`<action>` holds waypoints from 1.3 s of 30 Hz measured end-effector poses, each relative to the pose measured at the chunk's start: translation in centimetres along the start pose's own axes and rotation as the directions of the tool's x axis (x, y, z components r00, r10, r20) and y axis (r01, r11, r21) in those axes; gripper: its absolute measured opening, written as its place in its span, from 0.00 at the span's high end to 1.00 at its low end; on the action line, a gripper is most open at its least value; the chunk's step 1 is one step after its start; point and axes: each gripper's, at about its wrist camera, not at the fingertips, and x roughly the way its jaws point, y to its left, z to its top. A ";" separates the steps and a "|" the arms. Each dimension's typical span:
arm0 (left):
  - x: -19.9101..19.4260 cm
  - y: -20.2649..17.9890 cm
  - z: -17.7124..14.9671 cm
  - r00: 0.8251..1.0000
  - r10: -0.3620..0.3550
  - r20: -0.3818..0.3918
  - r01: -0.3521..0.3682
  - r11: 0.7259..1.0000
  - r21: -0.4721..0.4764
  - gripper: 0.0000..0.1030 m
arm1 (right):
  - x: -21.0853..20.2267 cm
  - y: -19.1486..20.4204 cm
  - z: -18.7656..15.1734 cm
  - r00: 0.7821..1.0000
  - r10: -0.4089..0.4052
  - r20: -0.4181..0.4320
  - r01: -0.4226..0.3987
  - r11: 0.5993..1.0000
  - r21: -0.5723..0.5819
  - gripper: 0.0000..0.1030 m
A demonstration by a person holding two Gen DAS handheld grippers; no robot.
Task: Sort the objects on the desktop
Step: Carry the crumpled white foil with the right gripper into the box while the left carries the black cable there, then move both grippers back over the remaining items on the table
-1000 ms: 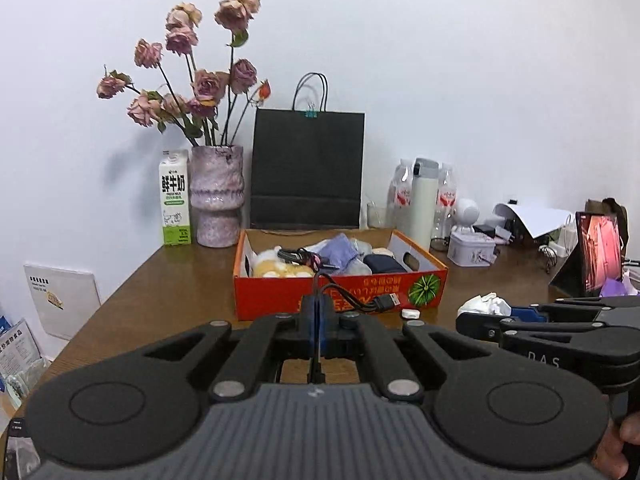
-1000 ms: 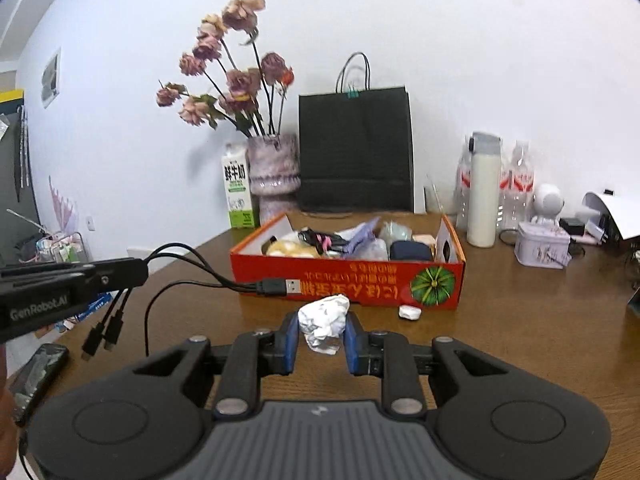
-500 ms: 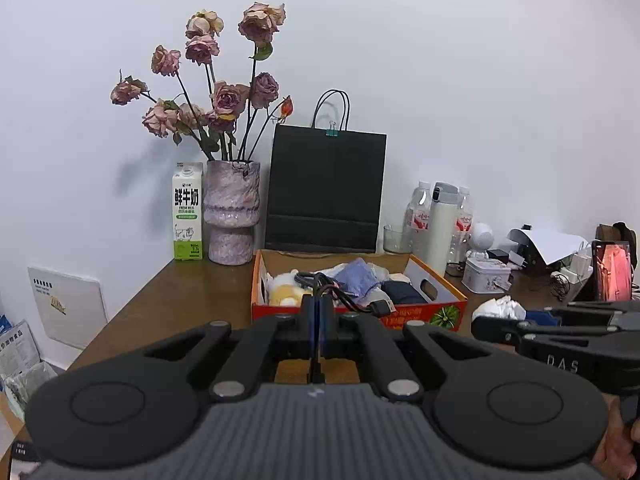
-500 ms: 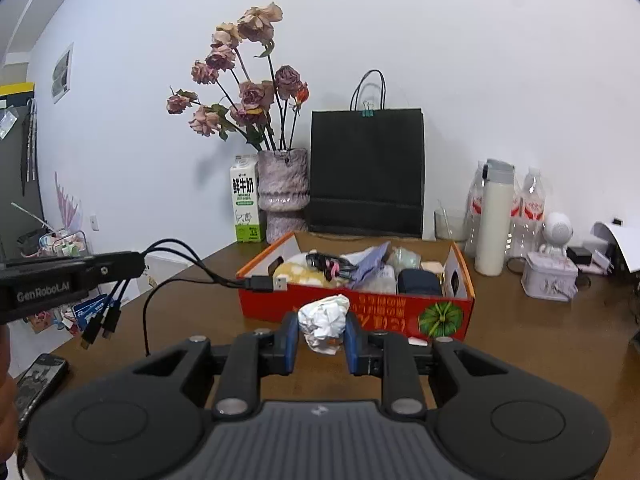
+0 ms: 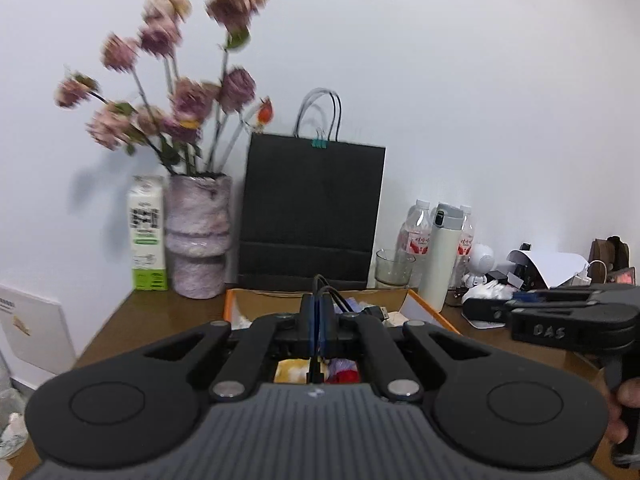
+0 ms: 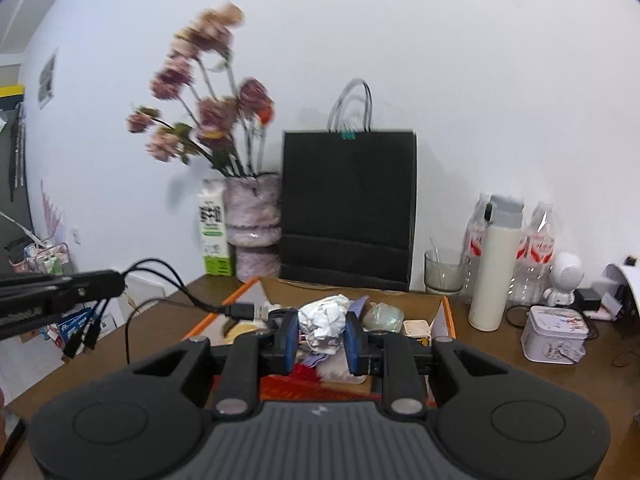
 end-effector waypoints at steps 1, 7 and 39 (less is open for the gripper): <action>1.7 0.0 0.5 1.000 -0.016 -0.023 0.016 1.000 -0.001 0.97 | 1.3 -0.6 0.5 1.000 -0.008 -0.017 0.008 1.000 0.005 0.78; 12.5 0.6 2.0 0.993 0.044 -0.106 -0.047 0.999 -0.022 0.97 | 11.4 -4.7 2.1 0.987 -0.005 -0.163 0.017 0.997 0.069 0.78; 0.4 1.6 -11.8 0.961 0.081 -0.265 -0.118 0.985 -0.127 0.00 | 3.7 -1.8 -8.5 0.964 -0.030 -0.265 0.060 0.992 0.108 0.23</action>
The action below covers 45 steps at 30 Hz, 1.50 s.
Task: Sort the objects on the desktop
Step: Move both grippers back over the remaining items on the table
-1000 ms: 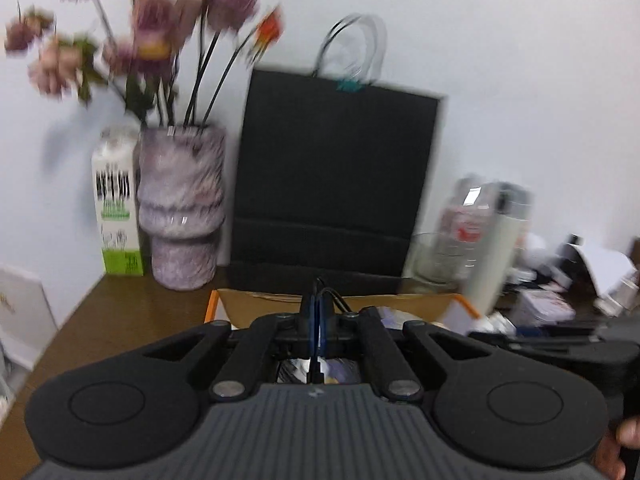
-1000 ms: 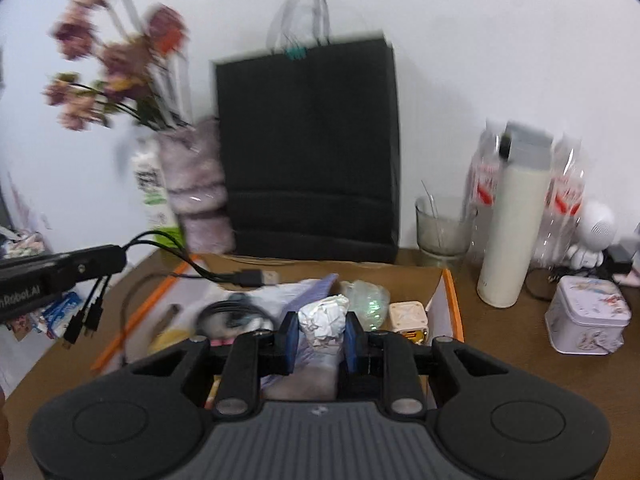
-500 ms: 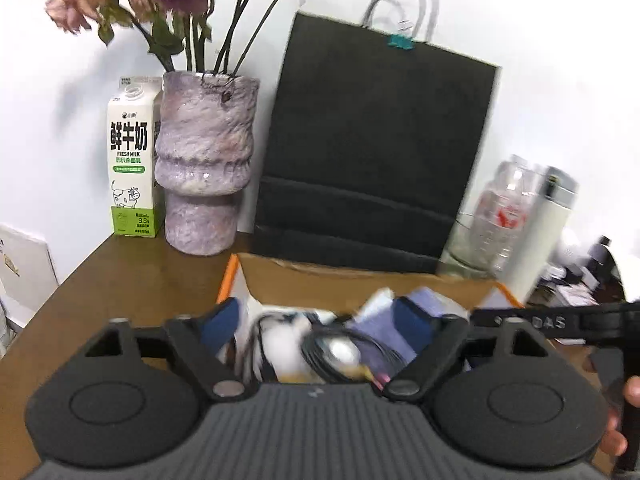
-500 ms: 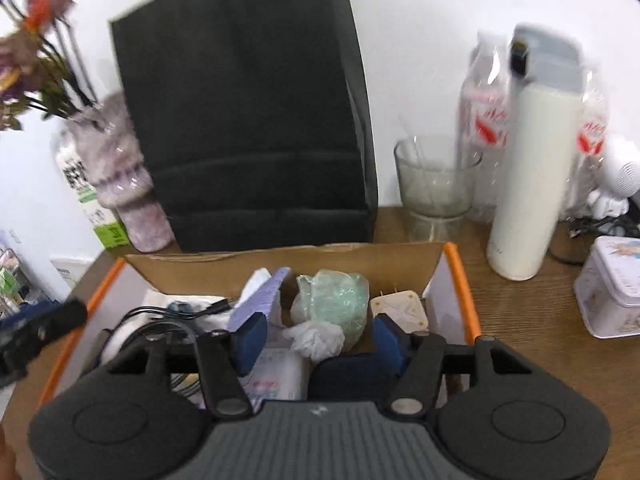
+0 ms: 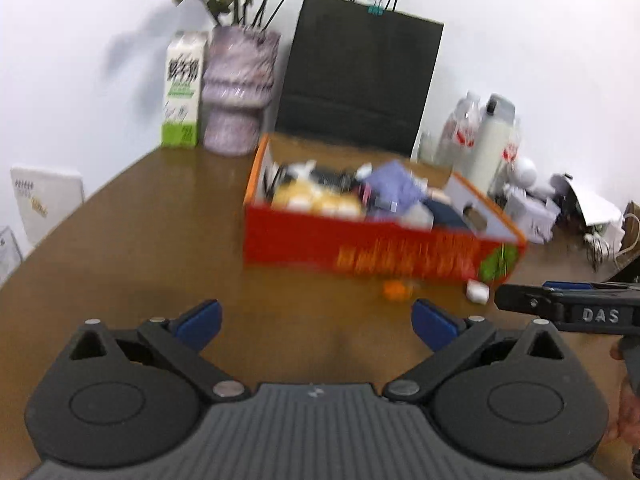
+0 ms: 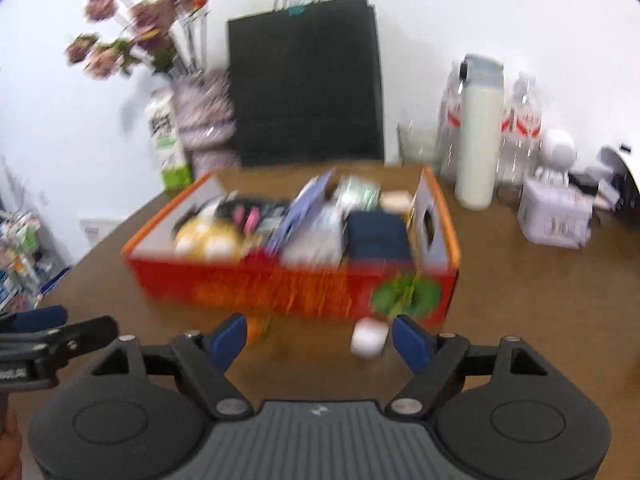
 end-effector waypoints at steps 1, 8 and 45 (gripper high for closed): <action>-0.4 0.2 -0.9 1.000 -0.005 -0.004 0.005 1.000 -0.002 0.00 | -0.5 0.4 -1.2 1.000 0.010 -0.010 -0.010 1.000 -0.008 0.23; -1.8 1.0 -4.9 0.999 -0.003 -0.053 0.002 1.000 -0.017 0.00 | -2.2 2.3 -7.4 0.998 0.004 -0.070 -0.004 1.000 -0.004 0.23; -1.1 -2.1 -6.8 0.988 0.109 -0.111 -0.090 0.982 0.166 0.00 | -4.0 4.4 -10.8 0.998 -0.063 -0.003 0.063 0.996 -0.061 0.14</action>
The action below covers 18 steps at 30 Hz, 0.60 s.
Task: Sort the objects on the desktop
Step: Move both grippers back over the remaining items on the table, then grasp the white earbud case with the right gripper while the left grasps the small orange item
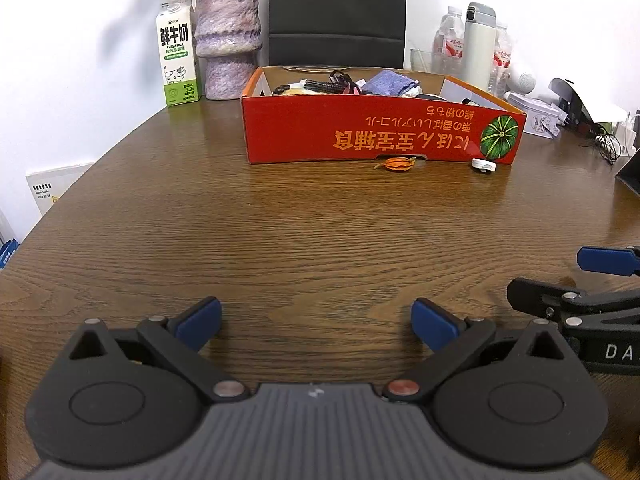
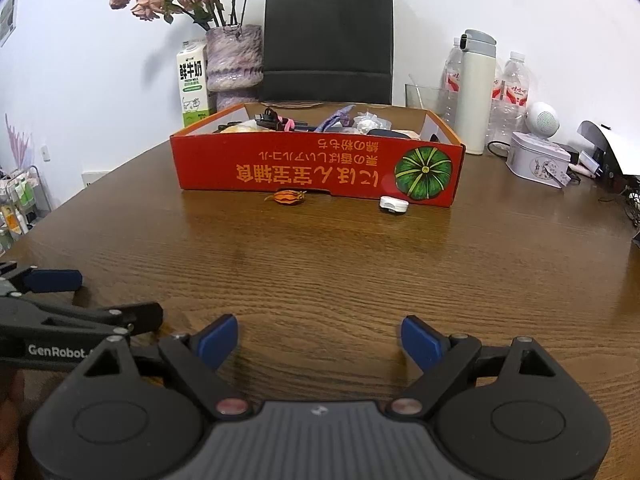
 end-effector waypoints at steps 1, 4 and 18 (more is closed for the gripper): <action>0.0 0.0 0.0 1.000 0.001 0.000 -0.001 1.000 0.000 0.00 | 0.0 0.0 0.0 1.000 0.002 0.001 -0.002 1.000 0.003 0.14; 0.0 0.0 0.0 1.000 0.000 0.000 0.000 1.000 0.000 0.00 | 0.0 -0.2 0.0 1.000 0.007 0.004 -0.007 1.000 0.015 0.14; -0.2 1.2 3.0 0.989 -0.030 0.142 0.033 0.999 -0.016 0.04 | 0.2 -1.9 1.8 0.997 0.066 0.041 -0.067 0.997 0.035 0.20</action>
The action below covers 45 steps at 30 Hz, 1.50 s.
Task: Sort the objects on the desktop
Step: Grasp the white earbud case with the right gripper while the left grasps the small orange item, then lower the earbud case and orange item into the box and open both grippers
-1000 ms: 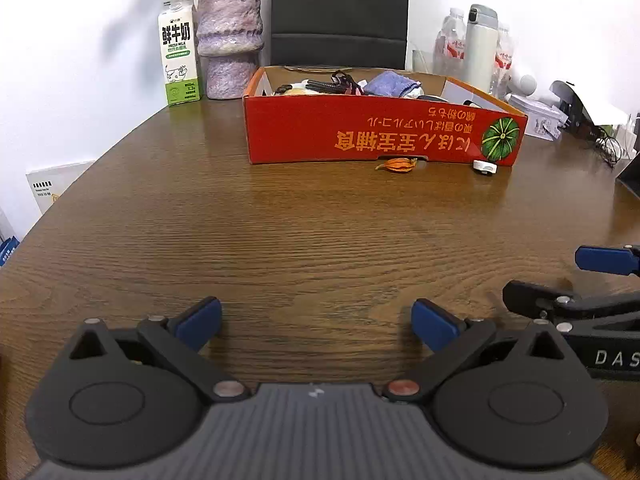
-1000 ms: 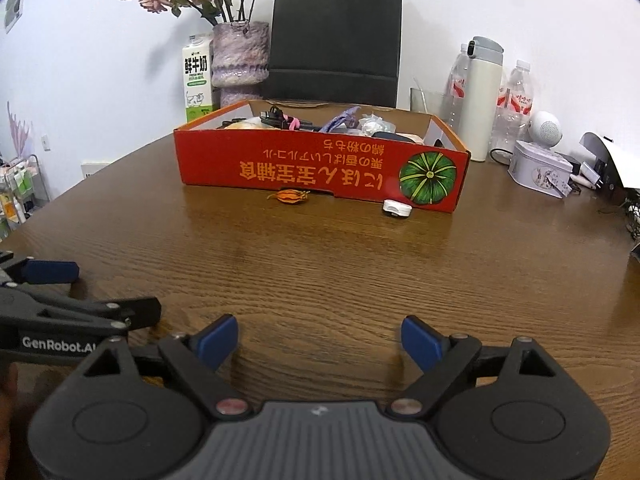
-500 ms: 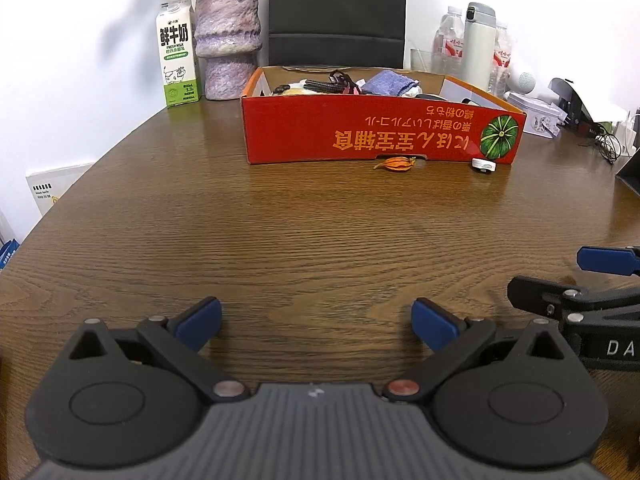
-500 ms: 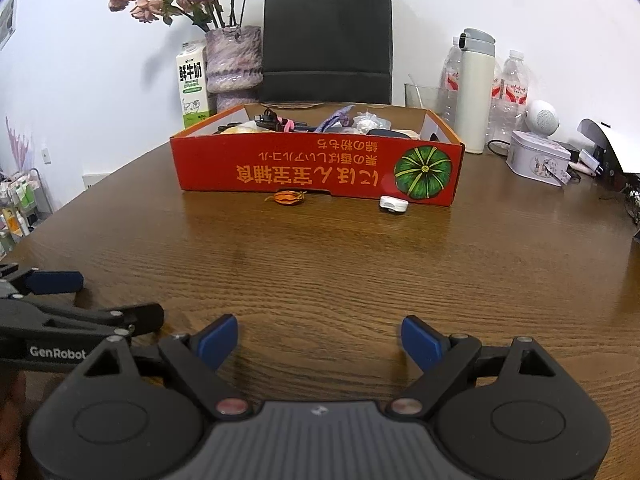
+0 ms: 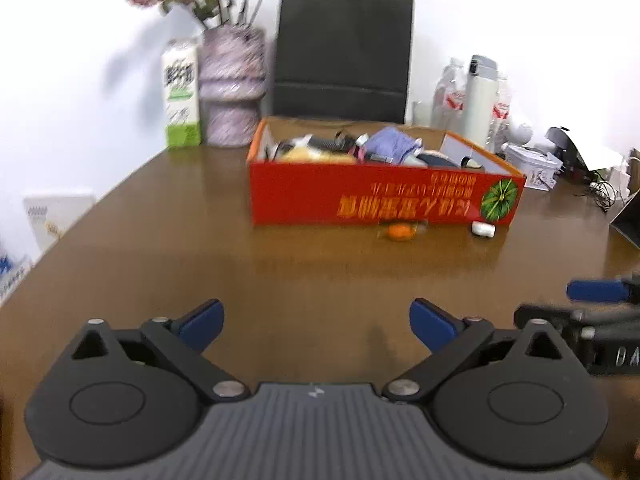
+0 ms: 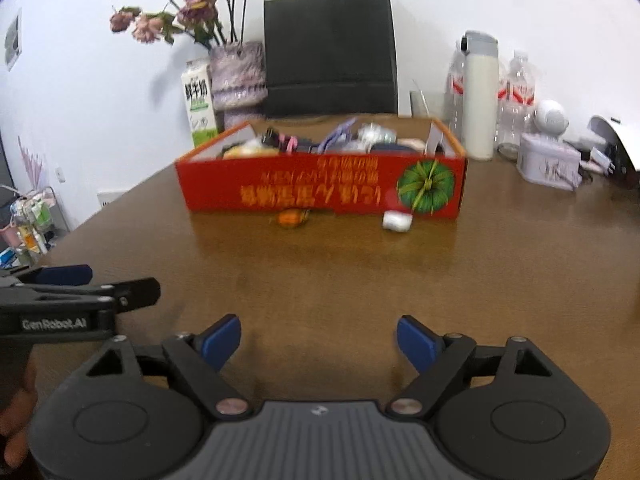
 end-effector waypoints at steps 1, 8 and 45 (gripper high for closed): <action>0.6 -0.1 0.6 1.000 -0.003 0.009 0.003 1.000 0.014 0.07 | 0.2 -0.3 0.8 1.000 -0.006 0.013 0.006 1.000 -0.006 0.20; 6.4 -2.0 4.6 0.996 -0.093 -0.004 0.093 0.995 0.039 0.20 | 5.4 -3.5 6.1 0.997 -0.070 0.033 0.070 0.997 -0.024 0.31; 0.1 -1.4 -0.1 0.999 0.003 0.052 -0.002 1.000 -0.013 0.97 | 8.6 -4.3 7.1 0.999 -0.042 0.019 0.043 0.999 -0.011 0.75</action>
